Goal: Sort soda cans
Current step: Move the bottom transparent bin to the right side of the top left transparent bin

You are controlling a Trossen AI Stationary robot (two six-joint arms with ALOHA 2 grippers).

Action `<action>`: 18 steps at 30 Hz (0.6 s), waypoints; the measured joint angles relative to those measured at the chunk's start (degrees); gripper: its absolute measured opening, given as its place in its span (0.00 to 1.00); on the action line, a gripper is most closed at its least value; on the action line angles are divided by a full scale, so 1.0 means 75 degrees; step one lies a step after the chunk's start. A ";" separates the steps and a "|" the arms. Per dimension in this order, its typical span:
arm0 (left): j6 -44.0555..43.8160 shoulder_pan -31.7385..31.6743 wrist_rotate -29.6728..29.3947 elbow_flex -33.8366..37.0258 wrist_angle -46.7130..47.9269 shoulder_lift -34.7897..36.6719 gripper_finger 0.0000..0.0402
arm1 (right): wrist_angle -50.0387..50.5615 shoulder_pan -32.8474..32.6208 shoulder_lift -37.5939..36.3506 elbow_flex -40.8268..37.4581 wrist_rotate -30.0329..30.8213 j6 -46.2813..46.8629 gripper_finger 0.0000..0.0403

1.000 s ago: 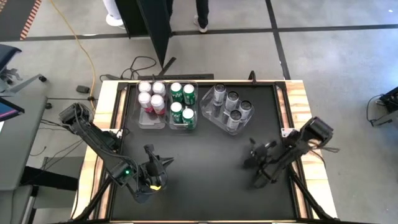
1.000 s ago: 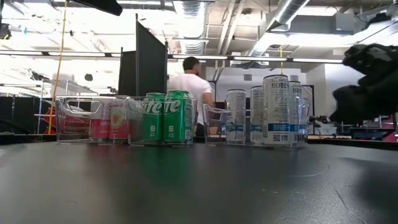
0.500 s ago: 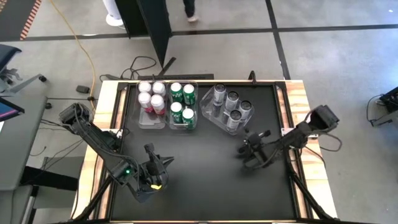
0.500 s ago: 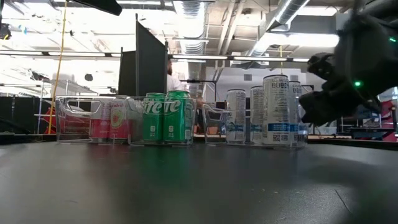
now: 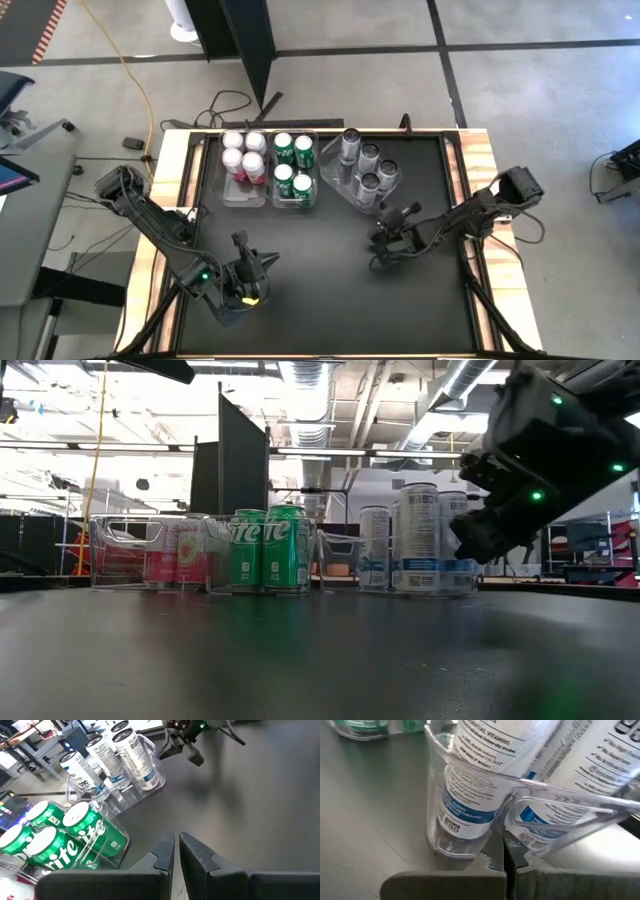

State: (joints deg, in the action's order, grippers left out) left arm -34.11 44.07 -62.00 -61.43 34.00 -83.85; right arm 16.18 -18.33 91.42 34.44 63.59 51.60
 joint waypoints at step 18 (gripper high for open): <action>-0.0023 0.0000 0.0017 0.0000 0.0000 0.0000 0.06 | -0.3084 0.0929 0.0006 0.0000 -0.1150 -0.3040 0.00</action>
State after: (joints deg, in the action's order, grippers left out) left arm -34.28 44.07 -61.87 -61.43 34.00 -83.85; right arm -6.95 -11.36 91.46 34.44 54.97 28.80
